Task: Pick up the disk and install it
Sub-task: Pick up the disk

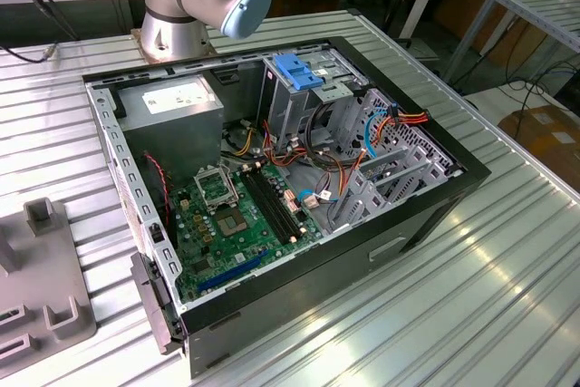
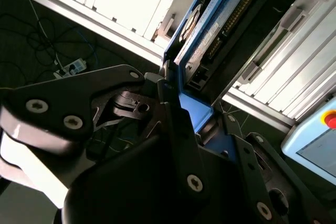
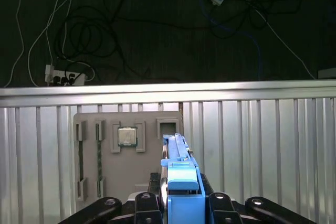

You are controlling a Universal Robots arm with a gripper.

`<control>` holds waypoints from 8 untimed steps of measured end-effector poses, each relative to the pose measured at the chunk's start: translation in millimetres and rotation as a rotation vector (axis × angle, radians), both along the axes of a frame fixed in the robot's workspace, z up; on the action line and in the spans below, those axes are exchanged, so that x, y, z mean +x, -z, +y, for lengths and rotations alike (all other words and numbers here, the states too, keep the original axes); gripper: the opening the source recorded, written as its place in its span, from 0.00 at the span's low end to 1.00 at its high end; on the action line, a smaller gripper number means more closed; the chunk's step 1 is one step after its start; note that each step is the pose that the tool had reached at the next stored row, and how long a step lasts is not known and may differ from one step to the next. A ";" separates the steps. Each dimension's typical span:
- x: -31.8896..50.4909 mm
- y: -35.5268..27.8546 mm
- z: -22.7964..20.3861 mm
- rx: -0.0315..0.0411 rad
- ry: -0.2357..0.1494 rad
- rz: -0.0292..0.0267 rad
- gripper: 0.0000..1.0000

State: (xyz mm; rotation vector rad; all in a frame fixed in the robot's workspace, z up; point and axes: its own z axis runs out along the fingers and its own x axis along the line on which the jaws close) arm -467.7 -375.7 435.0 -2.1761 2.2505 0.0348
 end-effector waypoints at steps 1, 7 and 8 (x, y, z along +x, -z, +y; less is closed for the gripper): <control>0.0 -1.8 0.0 0.0000 0.000 0.0000 0.37; 0.1 -7.6 0.0 0.0000 0.000 0.0000 0.37; 0.1 -9.2 0.0 0.0000 0.000 0.0000 0.37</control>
